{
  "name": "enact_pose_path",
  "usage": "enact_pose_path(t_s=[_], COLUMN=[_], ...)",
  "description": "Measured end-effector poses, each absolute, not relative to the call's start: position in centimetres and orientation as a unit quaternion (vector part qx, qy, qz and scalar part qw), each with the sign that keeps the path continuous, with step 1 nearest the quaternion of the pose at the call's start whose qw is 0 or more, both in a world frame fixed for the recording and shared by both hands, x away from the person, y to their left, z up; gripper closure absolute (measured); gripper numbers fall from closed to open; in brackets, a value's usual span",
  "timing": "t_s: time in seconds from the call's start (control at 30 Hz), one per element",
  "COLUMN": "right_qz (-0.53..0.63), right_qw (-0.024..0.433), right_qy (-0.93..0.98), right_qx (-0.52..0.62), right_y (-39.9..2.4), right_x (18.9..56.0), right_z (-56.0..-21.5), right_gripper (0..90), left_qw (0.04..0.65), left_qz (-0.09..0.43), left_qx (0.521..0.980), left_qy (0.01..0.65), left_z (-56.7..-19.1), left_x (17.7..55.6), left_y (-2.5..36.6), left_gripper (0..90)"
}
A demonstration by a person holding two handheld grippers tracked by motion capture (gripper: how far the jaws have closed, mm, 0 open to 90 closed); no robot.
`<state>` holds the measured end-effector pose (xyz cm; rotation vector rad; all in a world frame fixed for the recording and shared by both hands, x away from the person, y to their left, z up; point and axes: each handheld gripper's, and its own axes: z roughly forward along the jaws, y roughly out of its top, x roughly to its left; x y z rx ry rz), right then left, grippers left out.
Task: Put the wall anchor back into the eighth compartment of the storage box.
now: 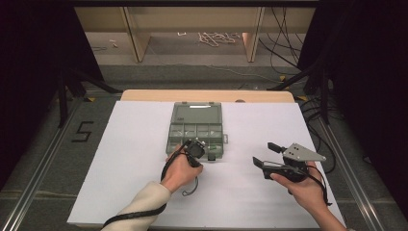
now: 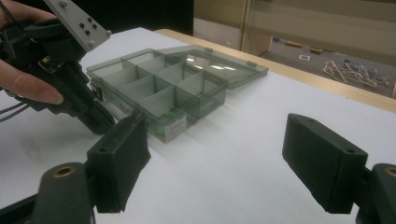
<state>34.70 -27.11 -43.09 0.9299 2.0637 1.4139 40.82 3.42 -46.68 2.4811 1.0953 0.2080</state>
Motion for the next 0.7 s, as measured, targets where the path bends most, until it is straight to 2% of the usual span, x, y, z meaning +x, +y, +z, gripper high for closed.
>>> enact_pose_path(t_s=[0.7], right_qz=[0.52], right_qw=[0.229], right_qy=[0.75], right_qx=[0.338], right_y=[-27.04], right_x=[34.82], right_z=[-43.15], right_gripper=[23.0], left_qw=[0.236], left_qz=[0.091], left_qx=[0.884], left_qy=[0.394], left_z=[-45.89], left_x=[40.27], left_y=[3.33], left_gripper=[85.2])
